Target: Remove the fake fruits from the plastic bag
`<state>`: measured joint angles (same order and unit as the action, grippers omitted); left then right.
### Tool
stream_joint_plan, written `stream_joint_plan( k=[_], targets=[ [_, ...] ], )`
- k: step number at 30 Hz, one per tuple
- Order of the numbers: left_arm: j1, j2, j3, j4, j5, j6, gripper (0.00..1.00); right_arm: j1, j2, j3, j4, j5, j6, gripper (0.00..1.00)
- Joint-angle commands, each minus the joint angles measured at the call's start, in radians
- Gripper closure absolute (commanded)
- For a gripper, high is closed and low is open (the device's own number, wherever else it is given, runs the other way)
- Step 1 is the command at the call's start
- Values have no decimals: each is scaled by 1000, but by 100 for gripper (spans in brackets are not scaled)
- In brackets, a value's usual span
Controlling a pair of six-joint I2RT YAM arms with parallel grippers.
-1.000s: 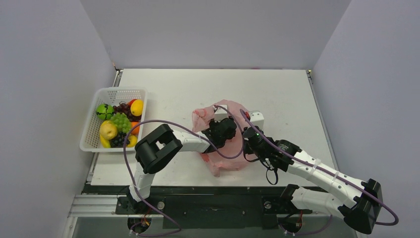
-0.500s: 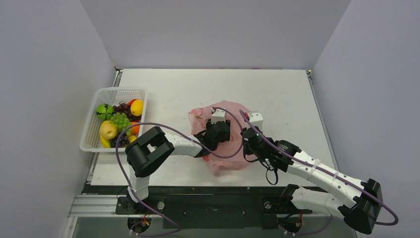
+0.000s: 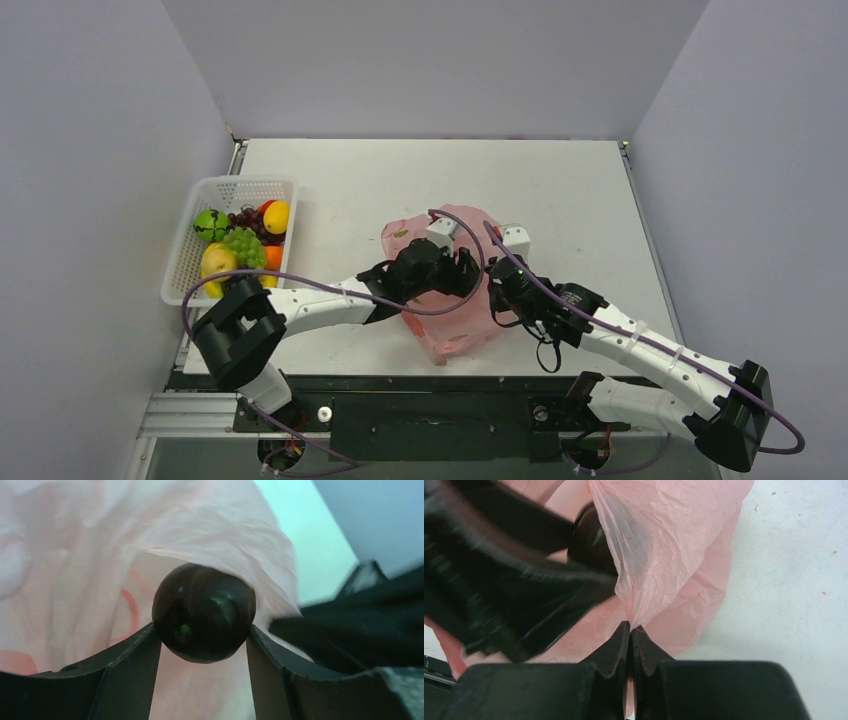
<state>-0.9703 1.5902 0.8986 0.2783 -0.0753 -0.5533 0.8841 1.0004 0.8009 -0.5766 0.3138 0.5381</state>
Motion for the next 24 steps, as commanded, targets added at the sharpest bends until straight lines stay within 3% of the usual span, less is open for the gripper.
stream_joint_plan(
  k=[1,9,15,19,22,24],
  targets=[
    [15,-147,-60,32,335,-64,100,1,-43,-16,27,54,18,100],
    [52,-430,-194,28,516,-57,100,-14,-99,-18,-7,170,77,100],
    [129,-665,-215,-92,441,-49,100,-20,-98,-19,-7,164,82,100],
    [195,-780,-131,-368,200,0,100,-25,-95,-20,-4,149,81,100],
    [235,-825,-70,-661,-165,18,100,-28,-95,-18,-4,139,77,100],
    [257,-845,-41,-761,-305,49,100,-29,-98,-20,-4,134,78,100]
  ],
)
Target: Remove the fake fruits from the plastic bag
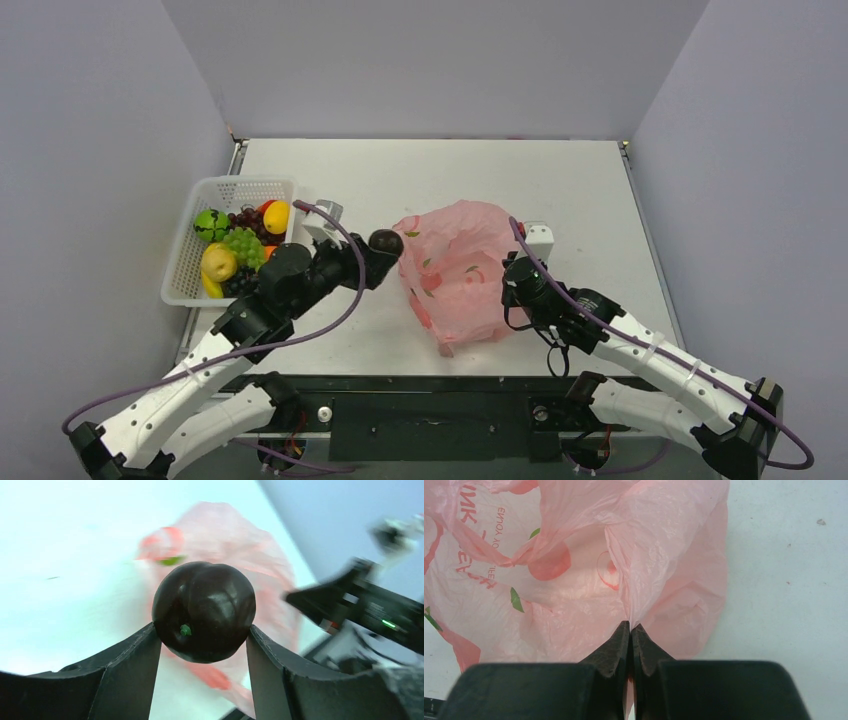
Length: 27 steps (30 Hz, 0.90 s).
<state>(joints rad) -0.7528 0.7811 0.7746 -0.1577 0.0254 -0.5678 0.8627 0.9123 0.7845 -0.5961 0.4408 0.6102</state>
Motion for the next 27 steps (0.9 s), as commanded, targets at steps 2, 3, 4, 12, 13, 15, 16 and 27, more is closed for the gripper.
stream_joint_plan(
  k=[2,3,4,12,13,15,16,27],
  targets=[
    [57,-32,113,-368,-469,118,100,-10,-14,-8,17,4,6,100],
    [66,-17,135,-375,-481,139,100,-11,-15,-11,17,4,6,100],
    [70,7,145,-376,-510,181,100,-10,-15,-13,18,4,6,100],
    [454,192,283,-323,-260,138,100,-12,-35,-8,25,-15,10,100],
    [528,198,281,-278,-198,101,100,-12,-34,-5,24,-20,9,100],
    [619,218,277,-218,-167,53,100,-14,-35,5,24,-27,7,100],
    [678,237,281,-192,-162,40,100,-14,-32,7,23,-29,6,100],
    [846,477,401,-130,-417,90,100,-14,-19,21,20,-47,19,100]
  ],
)
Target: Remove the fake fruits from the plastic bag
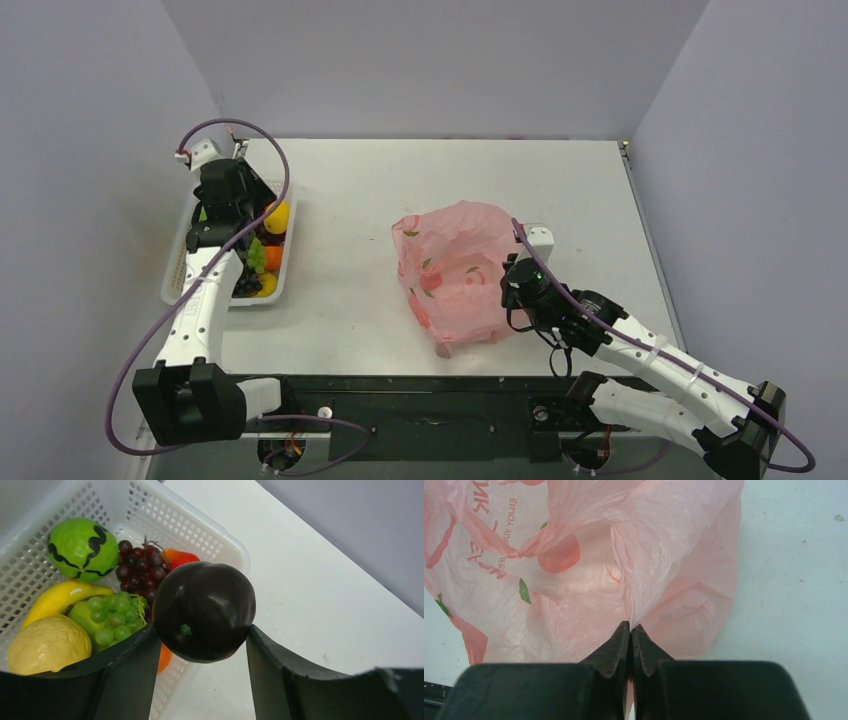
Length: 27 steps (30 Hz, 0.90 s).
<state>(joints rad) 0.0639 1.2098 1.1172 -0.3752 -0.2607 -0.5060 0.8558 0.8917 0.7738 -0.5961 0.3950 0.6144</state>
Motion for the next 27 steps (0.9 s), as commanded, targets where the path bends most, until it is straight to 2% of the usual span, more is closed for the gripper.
stream_joint_plan(
  k=[1,3,6,8,10,14,16,17,20,27],
  targets=[
    [42,65,69,74,-146,29,100,-8,4,32,19,-3,15,100],
    [57,111,95,58,-151,33,100,-8,10,39,18,-10,18,100],
    [87,163,52,140,-130,64,100,-8,24,46,16,-12,23,100],
    [150,204,50,166,70,56,100,-8,37,54,17,-12,26,100],
    [199,254,55,191,199,48,100,-8,53,62,20,-16,30,100],
    [232,371,123,136,323,78,100,-8,72,75,30,-24,37,100],
    [234,385,125,140,357,90,88,-8,74,71,36,-26,38,100],
    [234,386,115,145,363,92,78,-8,77,70,35,-26,38,100],
    [234,384,112,139,371,111,64,-8,76,68,32,-36,40,100],
    [234,344,80,151,362,130,53,-8,60,61,28,-37,45,100]
  ],
)
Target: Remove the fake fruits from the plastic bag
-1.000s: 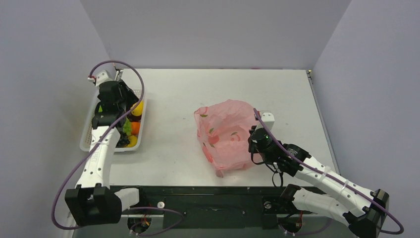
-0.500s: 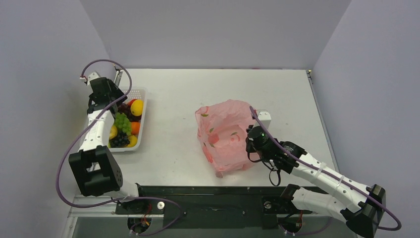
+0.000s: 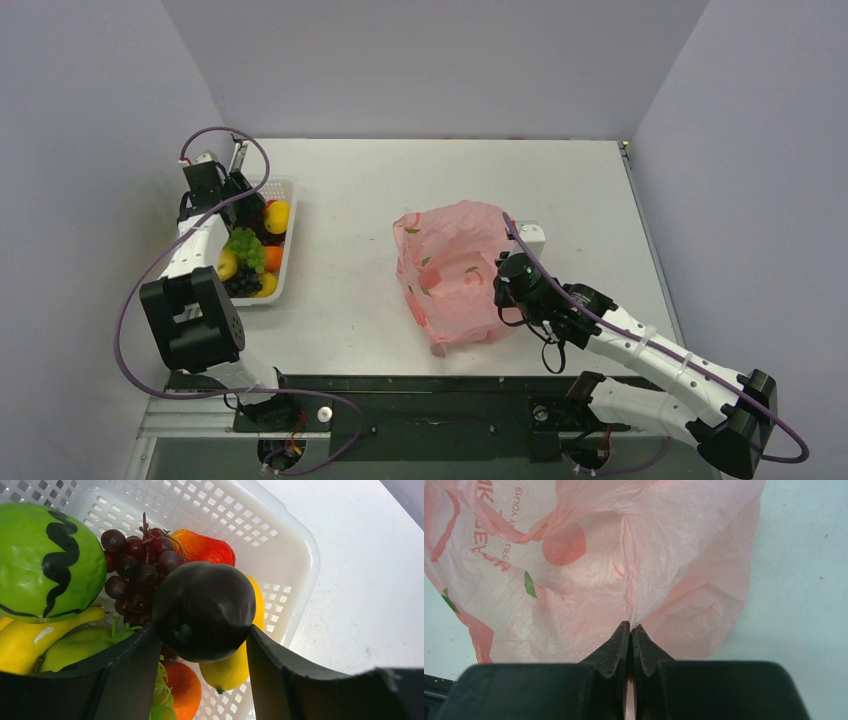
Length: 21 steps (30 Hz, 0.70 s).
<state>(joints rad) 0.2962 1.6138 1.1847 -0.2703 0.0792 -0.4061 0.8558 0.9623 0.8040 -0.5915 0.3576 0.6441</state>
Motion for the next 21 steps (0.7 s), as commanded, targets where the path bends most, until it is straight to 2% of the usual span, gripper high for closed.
stream_joint_plan(
  k=[1,21],
  targets=[
    [2,-61,10,46,20,34,51,-9,-11,31,23,-1,17,100],
    [2,-82,-1,40,15,43,44,-8,-29,34,18,-22,20,100]
  ],
)
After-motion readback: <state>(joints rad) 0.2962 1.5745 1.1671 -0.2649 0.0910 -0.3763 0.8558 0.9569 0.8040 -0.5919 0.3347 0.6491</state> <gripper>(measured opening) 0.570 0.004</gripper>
